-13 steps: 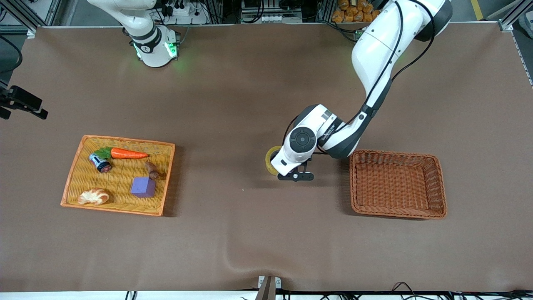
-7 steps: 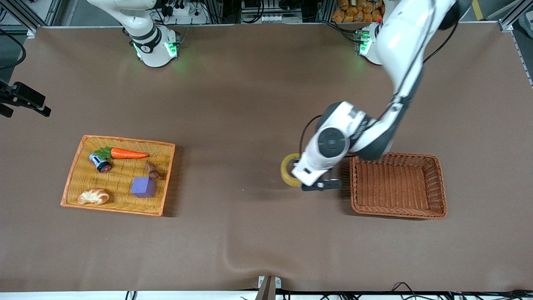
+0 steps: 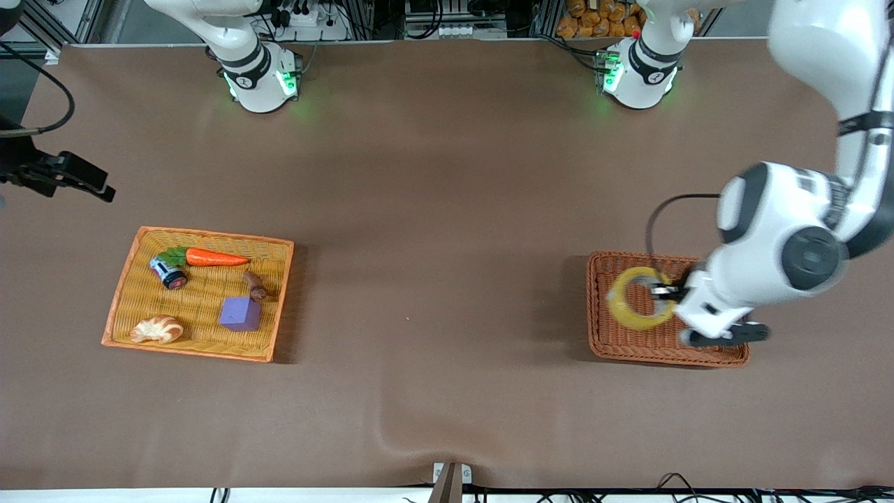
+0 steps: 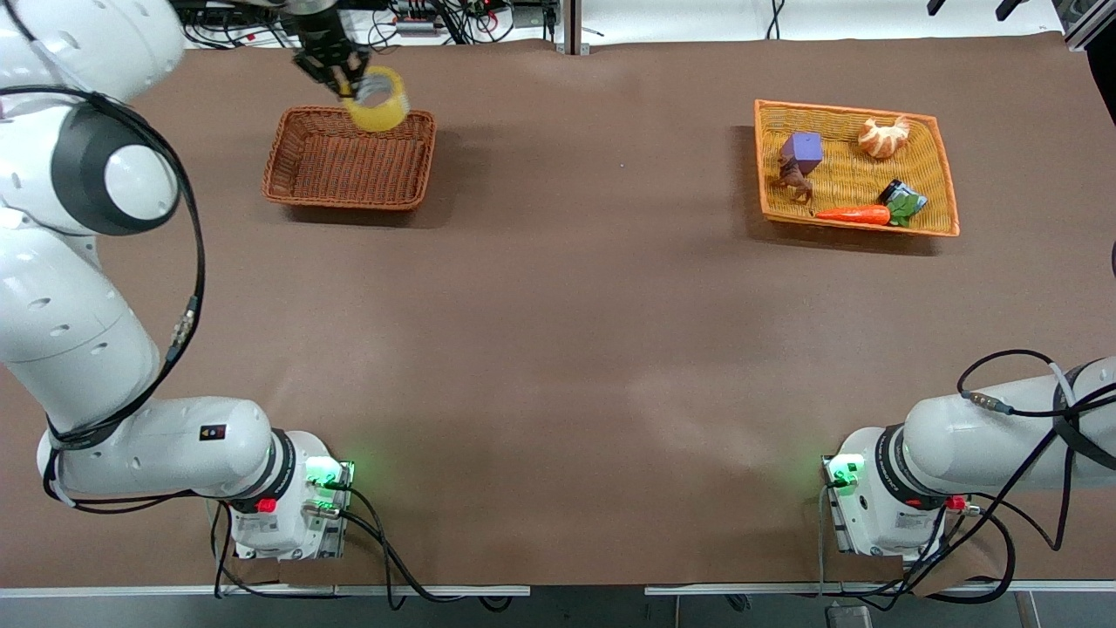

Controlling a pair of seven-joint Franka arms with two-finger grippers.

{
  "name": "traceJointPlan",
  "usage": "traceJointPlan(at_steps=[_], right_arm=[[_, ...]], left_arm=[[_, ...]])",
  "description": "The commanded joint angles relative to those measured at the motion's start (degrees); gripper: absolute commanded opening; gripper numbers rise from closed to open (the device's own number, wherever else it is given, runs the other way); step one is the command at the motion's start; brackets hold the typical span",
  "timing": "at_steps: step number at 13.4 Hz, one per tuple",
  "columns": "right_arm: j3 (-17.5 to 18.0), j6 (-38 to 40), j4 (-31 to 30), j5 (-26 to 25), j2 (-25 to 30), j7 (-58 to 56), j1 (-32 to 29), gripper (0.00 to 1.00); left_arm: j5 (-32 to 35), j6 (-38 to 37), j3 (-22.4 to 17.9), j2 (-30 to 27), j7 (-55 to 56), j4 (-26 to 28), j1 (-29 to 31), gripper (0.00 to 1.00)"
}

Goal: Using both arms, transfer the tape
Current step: 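Carry the tape with the left gripper and lower it into the basket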

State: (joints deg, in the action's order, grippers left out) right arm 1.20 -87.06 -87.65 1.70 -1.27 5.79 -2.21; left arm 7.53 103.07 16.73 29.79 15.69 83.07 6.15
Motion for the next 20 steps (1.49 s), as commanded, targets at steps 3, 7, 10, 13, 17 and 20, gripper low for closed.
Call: traceJointPlan(at_steps=[3,7,10,13,17,20], right_arm=[[0.38,2.25,0.20,-0.82,0.57,0.97,-0.43,1.00],[0.38,2.07,0.29,-0.73,0.39,0.80,-0.16,1.00],[0.38,2.16,0.29,-0.73,0.39,0.54,0.45,1.00],[0.38,2.16,0.38,-0.82,0.74,0.54,1.77,1.00],[0.12,2.68,0.29,-0.82,1.01,-3.66,1.42,1.00],[0.03,3.12,0.29,-0.82,1.09,-4.56,1.25,1.00]], left_arm=[[1.08,8.96,0.84,1.06,-6.63,9.01,7.11,0.00],[1.61,16.80,0.67,3.51,-6.81,12.29,8.70,0.00],[2.23,18.14,0.67,5.11,-6.81,12.38,8.36,0.35],[2.31,17.79,0.67,3.62,-6.64,11.51,7.74,1.00],[2.58,13.66,0.93,-3.40,-8.12,6.07,8.44,1.00],[2.49,5.34,1.11,-10.51,-9.45,3.25,8.09,1.00]])
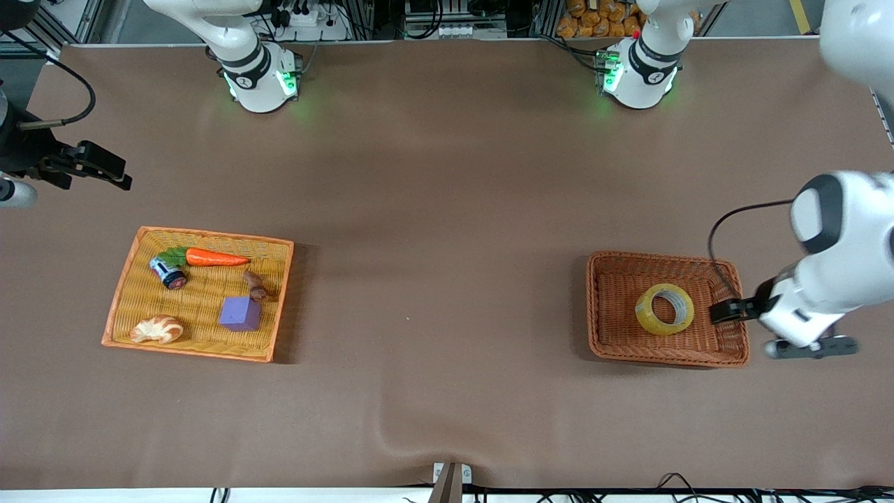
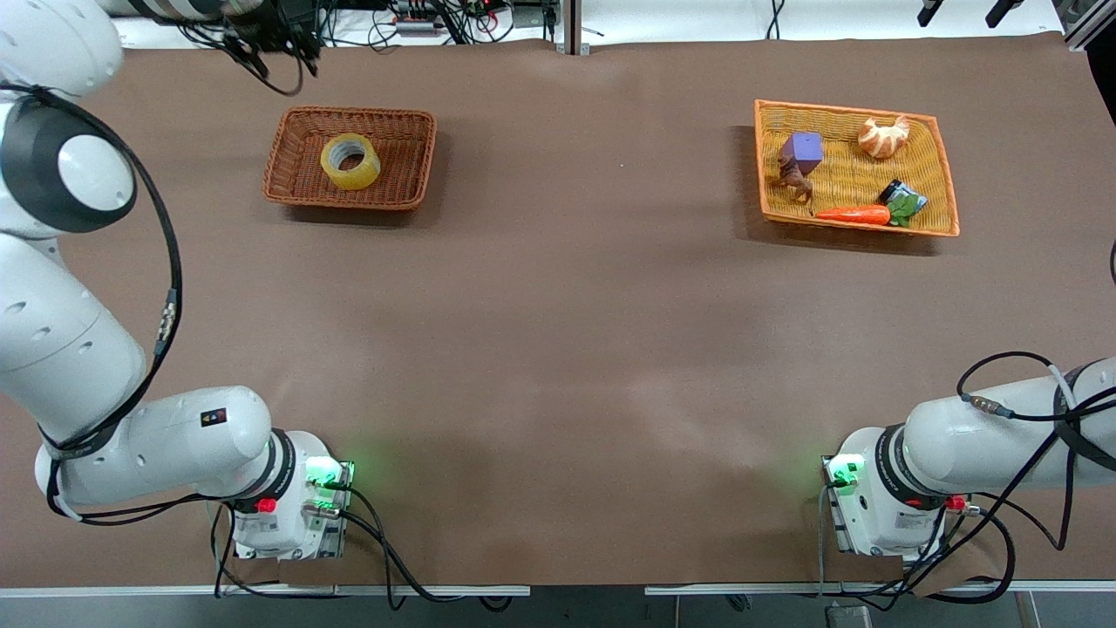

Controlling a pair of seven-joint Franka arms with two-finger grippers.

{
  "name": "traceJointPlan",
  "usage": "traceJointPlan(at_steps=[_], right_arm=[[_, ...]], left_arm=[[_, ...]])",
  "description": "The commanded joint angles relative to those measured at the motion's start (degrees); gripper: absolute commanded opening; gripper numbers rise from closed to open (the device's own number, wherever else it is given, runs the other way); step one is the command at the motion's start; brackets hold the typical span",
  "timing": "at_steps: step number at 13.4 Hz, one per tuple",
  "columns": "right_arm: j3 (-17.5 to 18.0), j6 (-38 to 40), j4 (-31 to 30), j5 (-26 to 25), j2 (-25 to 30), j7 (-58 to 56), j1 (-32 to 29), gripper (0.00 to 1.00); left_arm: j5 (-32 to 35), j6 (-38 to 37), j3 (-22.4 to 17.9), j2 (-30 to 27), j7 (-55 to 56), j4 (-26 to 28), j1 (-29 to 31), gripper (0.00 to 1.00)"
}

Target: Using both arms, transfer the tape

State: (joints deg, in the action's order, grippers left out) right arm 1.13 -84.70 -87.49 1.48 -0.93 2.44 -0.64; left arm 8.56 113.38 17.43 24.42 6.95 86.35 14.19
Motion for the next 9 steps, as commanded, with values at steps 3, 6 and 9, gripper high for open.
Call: traceJointPlan(at_steps=[3,6,9], right_arm=[[0.01,0.94,0.13,-0.60,1.02,-1.29,-0.33,1.00],[-0.16,1.20,0.04,-0.69,1.28,-1.29,-0.42,1.00],[-0.17,1.11,-0.14,-0.69,1.20,-1.29,-0.51,1.00]], left_arm=[[0.67,-11.42,1.64,-13.32,-0.63,-0.30,-0.03,1.00],[0.49,-16.68,3.05,-19.13,-0.19,-0.30,0.23,1.00],[-5.72,-20.74,2.43,-22.04,-0.80,-0.30,3.28,1.00]])
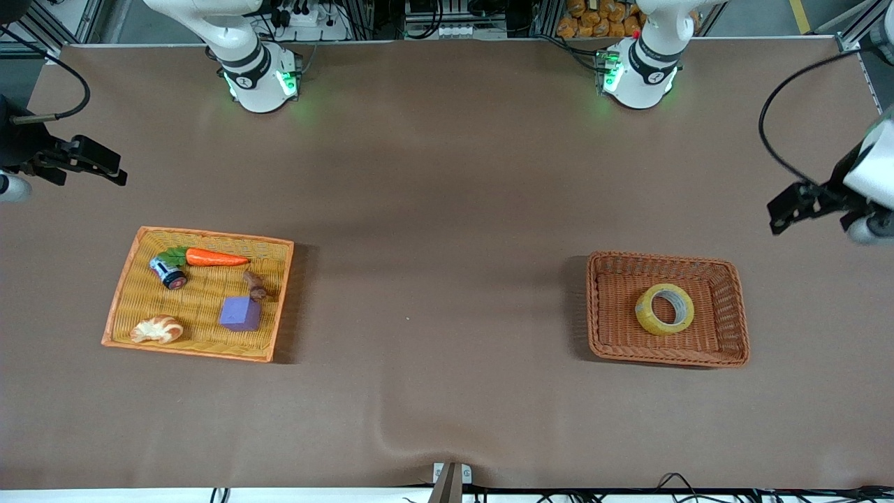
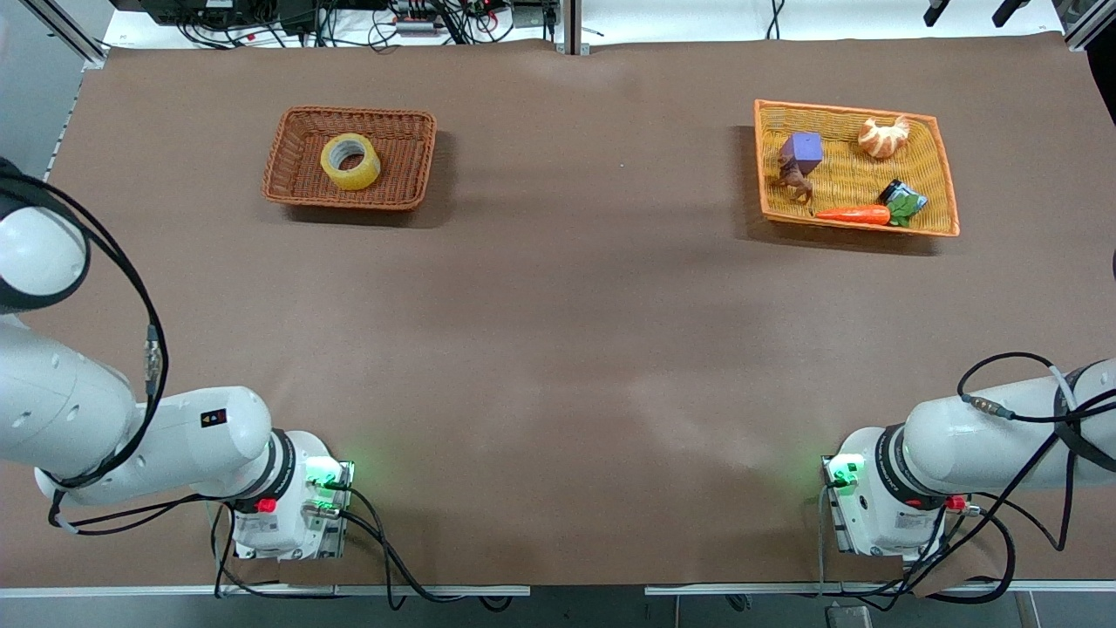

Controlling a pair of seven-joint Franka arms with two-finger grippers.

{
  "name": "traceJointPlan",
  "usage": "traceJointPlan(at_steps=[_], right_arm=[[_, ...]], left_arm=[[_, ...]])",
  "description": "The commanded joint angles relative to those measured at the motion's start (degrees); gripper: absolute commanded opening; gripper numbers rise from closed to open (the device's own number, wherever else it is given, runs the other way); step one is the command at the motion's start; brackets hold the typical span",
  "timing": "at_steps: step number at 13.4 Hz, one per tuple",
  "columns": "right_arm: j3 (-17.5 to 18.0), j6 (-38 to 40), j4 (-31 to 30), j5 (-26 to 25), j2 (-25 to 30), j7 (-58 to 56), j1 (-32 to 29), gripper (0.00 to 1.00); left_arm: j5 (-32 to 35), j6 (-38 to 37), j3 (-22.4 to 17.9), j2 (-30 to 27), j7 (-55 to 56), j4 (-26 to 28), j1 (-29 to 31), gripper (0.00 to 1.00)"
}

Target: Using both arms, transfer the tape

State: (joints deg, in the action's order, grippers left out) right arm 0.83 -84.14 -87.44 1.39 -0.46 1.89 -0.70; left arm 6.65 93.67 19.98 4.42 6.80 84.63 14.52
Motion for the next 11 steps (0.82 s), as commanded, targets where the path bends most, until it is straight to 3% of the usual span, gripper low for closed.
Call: traceJointPlan(at_steps=[1,5,9,11], right_arm=[[0.14,0.55,-0.18,-0.59,0.72,-0.66,-0.45,1.00],[0.14,-0.58,-0.01,-1.99,0.81,0.04,-0.27,1.00],[0.40,-1.11,-0.01,-2.26,0.81,4.59,-0.01,1.00],[0.49,-1.03,-0.01,-2.18,0.72,5.14,-0.01,1.00]], left_arm=[[-5.32,-1.56,-0.11,-2.66,-0.73,1.50,4.01,1.00],[-7.79,-6.91,-0.29,-5.64,-0.12,1.41,4.29,1.00],[-9.20,-7.27,-0.72,-6.61,-0.03,1.68,4.38,1.00],[-10.17,-8.14,-6.67,-6.44,-0.64,1.94,-0.07,1.00]])
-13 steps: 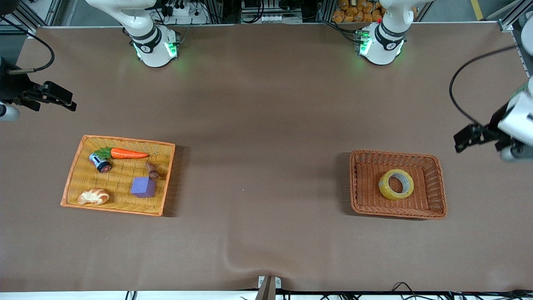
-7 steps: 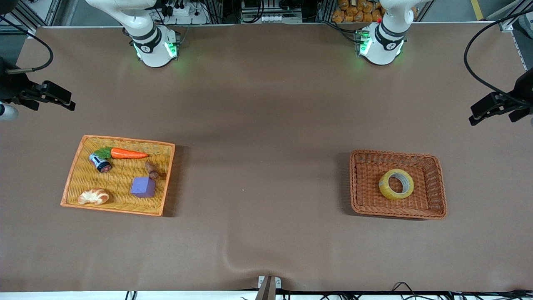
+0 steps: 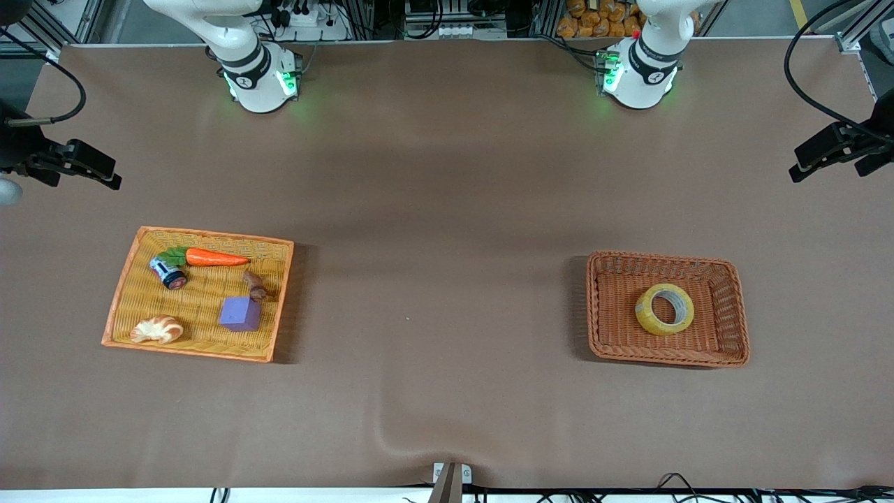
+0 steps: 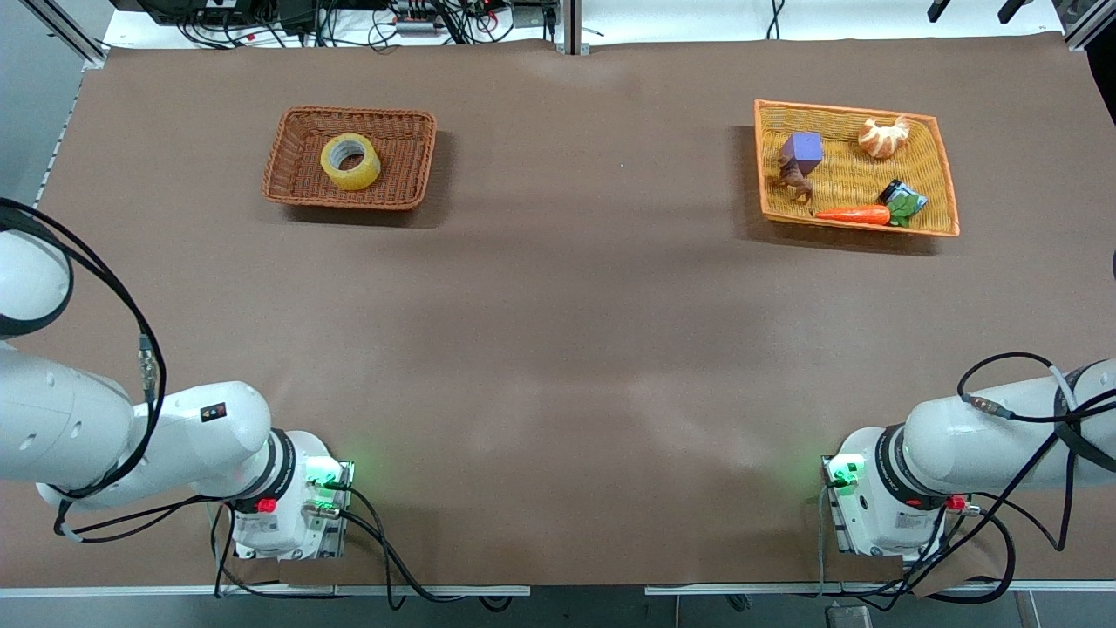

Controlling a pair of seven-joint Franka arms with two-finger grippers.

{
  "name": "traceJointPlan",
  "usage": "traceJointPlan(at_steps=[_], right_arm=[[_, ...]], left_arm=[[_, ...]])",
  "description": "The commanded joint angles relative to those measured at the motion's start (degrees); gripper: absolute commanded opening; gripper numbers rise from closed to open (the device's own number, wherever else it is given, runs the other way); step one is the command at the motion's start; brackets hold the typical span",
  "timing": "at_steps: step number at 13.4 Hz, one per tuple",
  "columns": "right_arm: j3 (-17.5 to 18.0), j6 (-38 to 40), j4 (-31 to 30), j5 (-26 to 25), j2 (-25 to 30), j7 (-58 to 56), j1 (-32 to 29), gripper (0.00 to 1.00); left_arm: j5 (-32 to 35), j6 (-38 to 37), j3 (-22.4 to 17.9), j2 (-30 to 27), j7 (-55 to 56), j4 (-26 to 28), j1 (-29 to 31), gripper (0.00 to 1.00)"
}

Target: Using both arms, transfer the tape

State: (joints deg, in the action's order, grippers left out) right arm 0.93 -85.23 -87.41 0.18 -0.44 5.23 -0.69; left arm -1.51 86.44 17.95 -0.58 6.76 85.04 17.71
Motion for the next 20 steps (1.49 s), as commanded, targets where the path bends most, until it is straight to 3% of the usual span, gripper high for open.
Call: traceJointPlan(at_steps=[1,2,4,20], right_arm=[[0.39,0.15,-0.04,-0.88,0.62,1.63,-0.01,1.00],[0.39,0.15,-0.04,-0.88,0.53,1.54,-0.01,1.00],[0.39,0.06,0.04,-0.79,0.35,1.54,0.16,1.00],[0.48,0.24,-0.13,-0.70,0.35,1.19,0.34,1.00]], left_arm=[[-2.01,-2.05,-9.72,-1.36,-0.61,1.45,-7.73,1.00],[-2.01,-2.24,-13.17,-1.44,-0.61,1.36,-10.56,1.00],[-2.01,-2.33,-14.52,-1.44,-0.70,1.36,-11.64,1.00],[-0.43,-4.26,-10.39,-0.04,-1.40,1.09,-12.96,1.00]])
